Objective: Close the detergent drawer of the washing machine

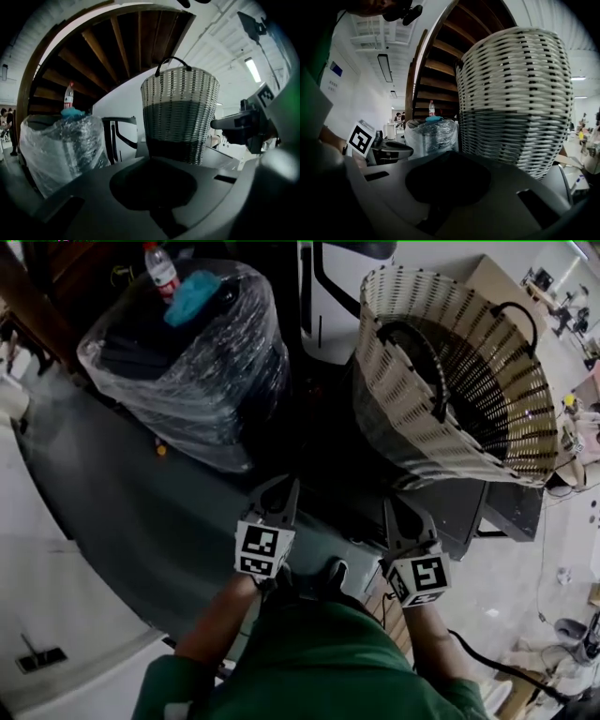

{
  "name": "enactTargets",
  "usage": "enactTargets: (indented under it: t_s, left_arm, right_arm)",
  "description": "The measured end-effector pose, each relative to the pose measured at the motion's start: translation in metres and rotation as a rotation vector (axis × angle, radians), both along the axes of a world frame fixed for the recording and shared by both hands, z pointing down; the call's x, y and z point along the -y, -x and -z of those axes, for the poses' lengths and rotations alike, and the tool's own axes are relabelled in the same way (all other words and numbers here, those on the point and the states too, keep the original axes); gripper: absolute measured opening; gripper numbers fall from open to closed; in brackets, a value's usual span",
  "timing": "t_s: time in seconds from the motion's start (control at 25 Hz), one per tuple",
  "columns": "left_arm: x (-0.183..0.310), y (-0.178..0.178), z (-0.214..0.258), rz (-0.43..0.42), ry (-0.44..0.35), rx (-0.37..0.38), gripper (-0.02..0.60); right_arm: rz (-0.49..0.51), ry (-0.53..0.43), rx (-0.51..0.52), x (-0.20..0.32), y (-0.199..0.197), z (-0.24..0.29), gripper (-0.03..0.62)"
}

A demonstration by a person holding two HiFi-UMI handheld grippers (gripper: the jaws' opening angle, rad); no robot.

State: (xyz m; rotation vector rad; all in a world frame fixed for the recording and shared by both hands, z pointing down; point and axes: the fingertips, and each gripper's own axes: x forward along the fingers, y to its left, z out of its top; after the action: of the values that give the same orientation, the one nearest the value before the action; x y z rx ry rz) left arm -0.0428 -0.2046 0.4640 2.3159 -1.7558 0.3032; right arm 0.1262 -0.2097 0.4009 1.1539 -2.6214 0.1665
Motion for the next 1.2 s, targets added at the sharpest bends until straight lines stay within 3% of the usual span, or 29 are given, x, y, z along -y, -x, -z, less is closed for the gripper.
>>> enactTargets:
  t_s: [0.48,0.76,1.2]
  left_arm:
    - [-0.026,0.009,0.125,0.005,-0.236,0.013,0.021]
    - [-0.038,0.013,0.161,0.01,-0.299,0.02,0.021]
    - [-0.044,0.005,0.168,0.013,-0.315,0.005,0.021]
  right_arm:
    - [0.038,-0.167,0.109,-0.013,0.011,0.079,0.015]
    - [0.031,-0.225,0.12,-0.022,0.004,0.105,0.015]
    - [0.055,-0.248,0.103,-0.029,0.003,0.117,0.015]
